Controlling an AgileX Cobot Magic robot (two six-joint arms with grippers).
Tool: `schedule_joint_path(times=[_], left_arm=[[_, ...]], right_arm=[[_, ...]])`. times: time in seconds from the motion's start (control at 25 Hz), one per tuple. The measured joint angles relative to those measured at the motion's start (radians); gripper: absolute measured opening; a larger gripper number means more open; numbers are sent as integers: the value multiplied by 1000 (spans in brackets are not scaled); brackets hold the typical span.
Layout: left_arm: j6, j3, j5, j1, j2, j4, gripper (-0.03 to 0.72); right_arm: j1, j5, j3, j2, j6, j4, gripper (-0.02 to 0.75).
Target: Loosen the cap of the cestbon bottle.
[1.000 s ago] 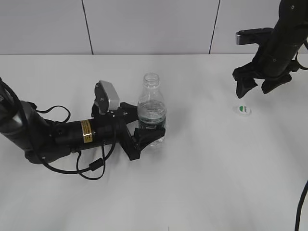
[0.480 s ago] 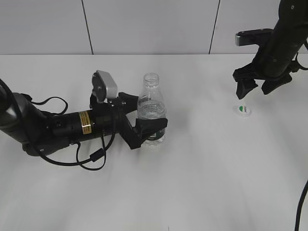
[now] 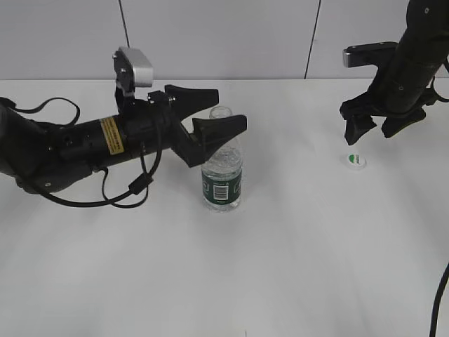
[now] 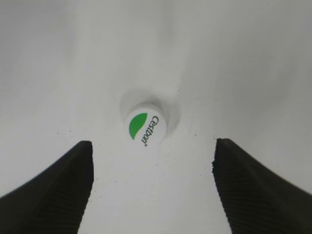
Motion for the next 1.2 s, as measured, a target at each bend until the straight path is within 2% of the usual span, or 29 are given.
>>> schedule_joint_path(times=[0.44, 0.52, 0.64, 0.88, 1.2], left_arm=[[-176, 1, 2, 1, -263, -1, 564], [-194, 1, 57, 1, -338, -1, 565], [-202, 1, 241, 1, -444, -19, 565], [-207, 1, 684, 11, -630, -159, 565], [-208, -9, 1208, 100, -772, -256, 565]], right_arm=[[0, 9, 0, -29, -1, 14, 585], [0, 9, 0, -55, -1, 15, 585], [0, 19, 0, -90, -1, 16, 585], [0, 70, 1, -122, -1, 16, 585], [0, 113, 1, -127, -2, 34, 585]])
